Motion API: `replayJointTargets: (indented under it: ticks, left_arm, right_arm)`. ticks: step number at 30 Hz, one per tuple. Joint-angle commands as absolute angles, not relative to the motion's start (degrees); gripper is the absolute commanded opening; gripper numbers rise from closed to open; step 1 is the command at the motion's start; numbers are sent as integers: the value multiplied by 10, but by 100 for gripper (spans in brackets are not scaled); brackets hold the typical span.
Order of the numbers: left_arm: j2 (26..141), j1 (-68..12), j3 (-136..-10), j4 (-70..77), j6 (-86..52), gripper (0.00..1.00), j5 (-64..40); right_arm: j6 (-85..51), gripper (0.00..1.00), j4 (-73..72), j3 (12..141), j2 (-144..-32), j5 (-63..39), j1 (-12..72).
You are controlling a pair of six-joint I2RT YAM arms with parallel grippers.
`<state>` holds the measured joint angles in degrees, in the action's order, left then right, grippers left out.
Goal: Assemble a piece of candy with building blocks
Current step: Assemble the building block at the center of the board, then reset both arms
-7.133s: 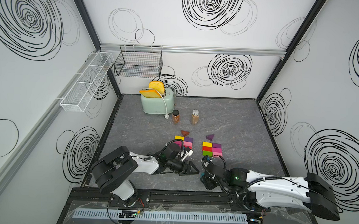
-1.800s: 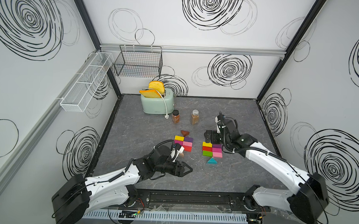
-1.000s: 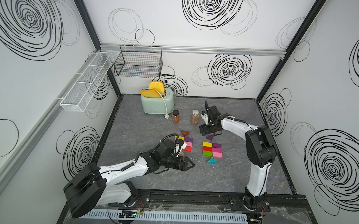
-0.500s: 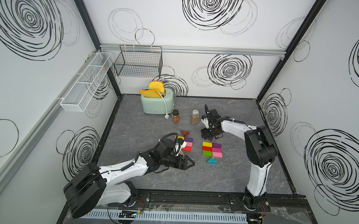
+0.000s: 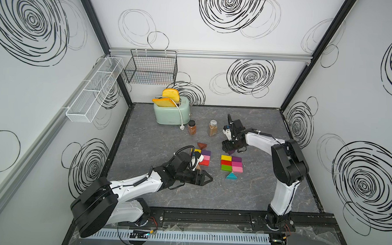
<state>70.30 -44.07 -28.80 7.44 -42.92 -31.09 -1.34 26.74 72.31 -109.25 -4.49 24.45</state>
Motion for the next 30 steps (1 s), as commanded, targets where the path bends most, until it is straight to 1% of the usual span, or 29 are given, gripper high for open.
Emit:
replayJointTargets:
  ticks: [1, 2, 3, 5, 7, 8, 11, 13, 14, 15, 17, 18, 19, 20, 21, 22, 23, 26, 27, 30]
  left_arm:
    - [699, -436, -287, 88, -425, 82, -312]
    - [693, -436, -291, 79, -420, 84, -306]
    - [687, -435, -296, 66, -413, 87, -299]
    - [673, -432, -312, 27, -393, 99, -280]
    - [655, -418, -328, -18, -373, 98, -249]
    - [643, -404, -336, -43, -364, 98, -229]
    - [615, -357, -360, -89, -332, 98, -158]
    - [603, -324, -380, -110, -315, 98, -84]
    - [599, -306, -387, -113, -310, 98, -45]
    - [597, -284, -392, -113, -320, 98, -16]
    - [592, -222, -389, -111, -370, 98, 60]
    - [589, -177, -380, -81, -370, 98, 37]
    - [589, -142, -369, -45, -367, 98, 7]
    - [589, -112, -361, -22, -367, 98, 2]
    - [590, -97, -361, -12, -359, 98, 28]
    - [592, -93, -364, -3, -341, 98, 61]
    - [595, -92, -363, 11, -311, 98, 95]
    - [606, -84, -339, 57, -261, 98, 189]
    - [607, -78, -321, 85, -248, 98, 216]
    - [616, -72, -260, 173, -209, 98, 306]
  right_arm:
    - [-12, 78, 261, 736, -1054, -27, 239]
    - [-13, 80, 257, 734, -1042, -24, 236]
    - [-16, 83, 255, 732, -1027, -19, 232]
    - [-17, 90, 253, 718, -994, -10, 222]
    - [-20, 97, 248, 686, -945, 6, 207]
    - [-21, 99, 236, 659, -912, 12, 196]
    - [-35, 99, 183, 574, -808, 46, 171]
    - [-46, 99, 149, 526, -748, 82, 157]
    - [-49, 99, 123, 497, -717, 78, 145]
    - [-50, 99, 99, 471, -693, 52, 129]
    - [-65, 99, 41, 412, -645, 4, 81]
    - [-78, 99, 4, 377, -622, 17, 63]
    - [-95, 99, -34, 342, -602, 54, 52]
    - [-102, 99, -94, 298, -582, 92, 45]
    - [-86, 99, -160, 252, -564, 107, 43]
    - [-66, 99, -217, 213, -554, 103, 40]
    - [-38, 99, -271, 181, -544, 75, 28]
    - [12, 99, -385, 121, -553, -63, -11]
    - [35, 99, -419, 108, -567, -89, -12]
    - [36, 99, -512, 83, -629, -101, -14]
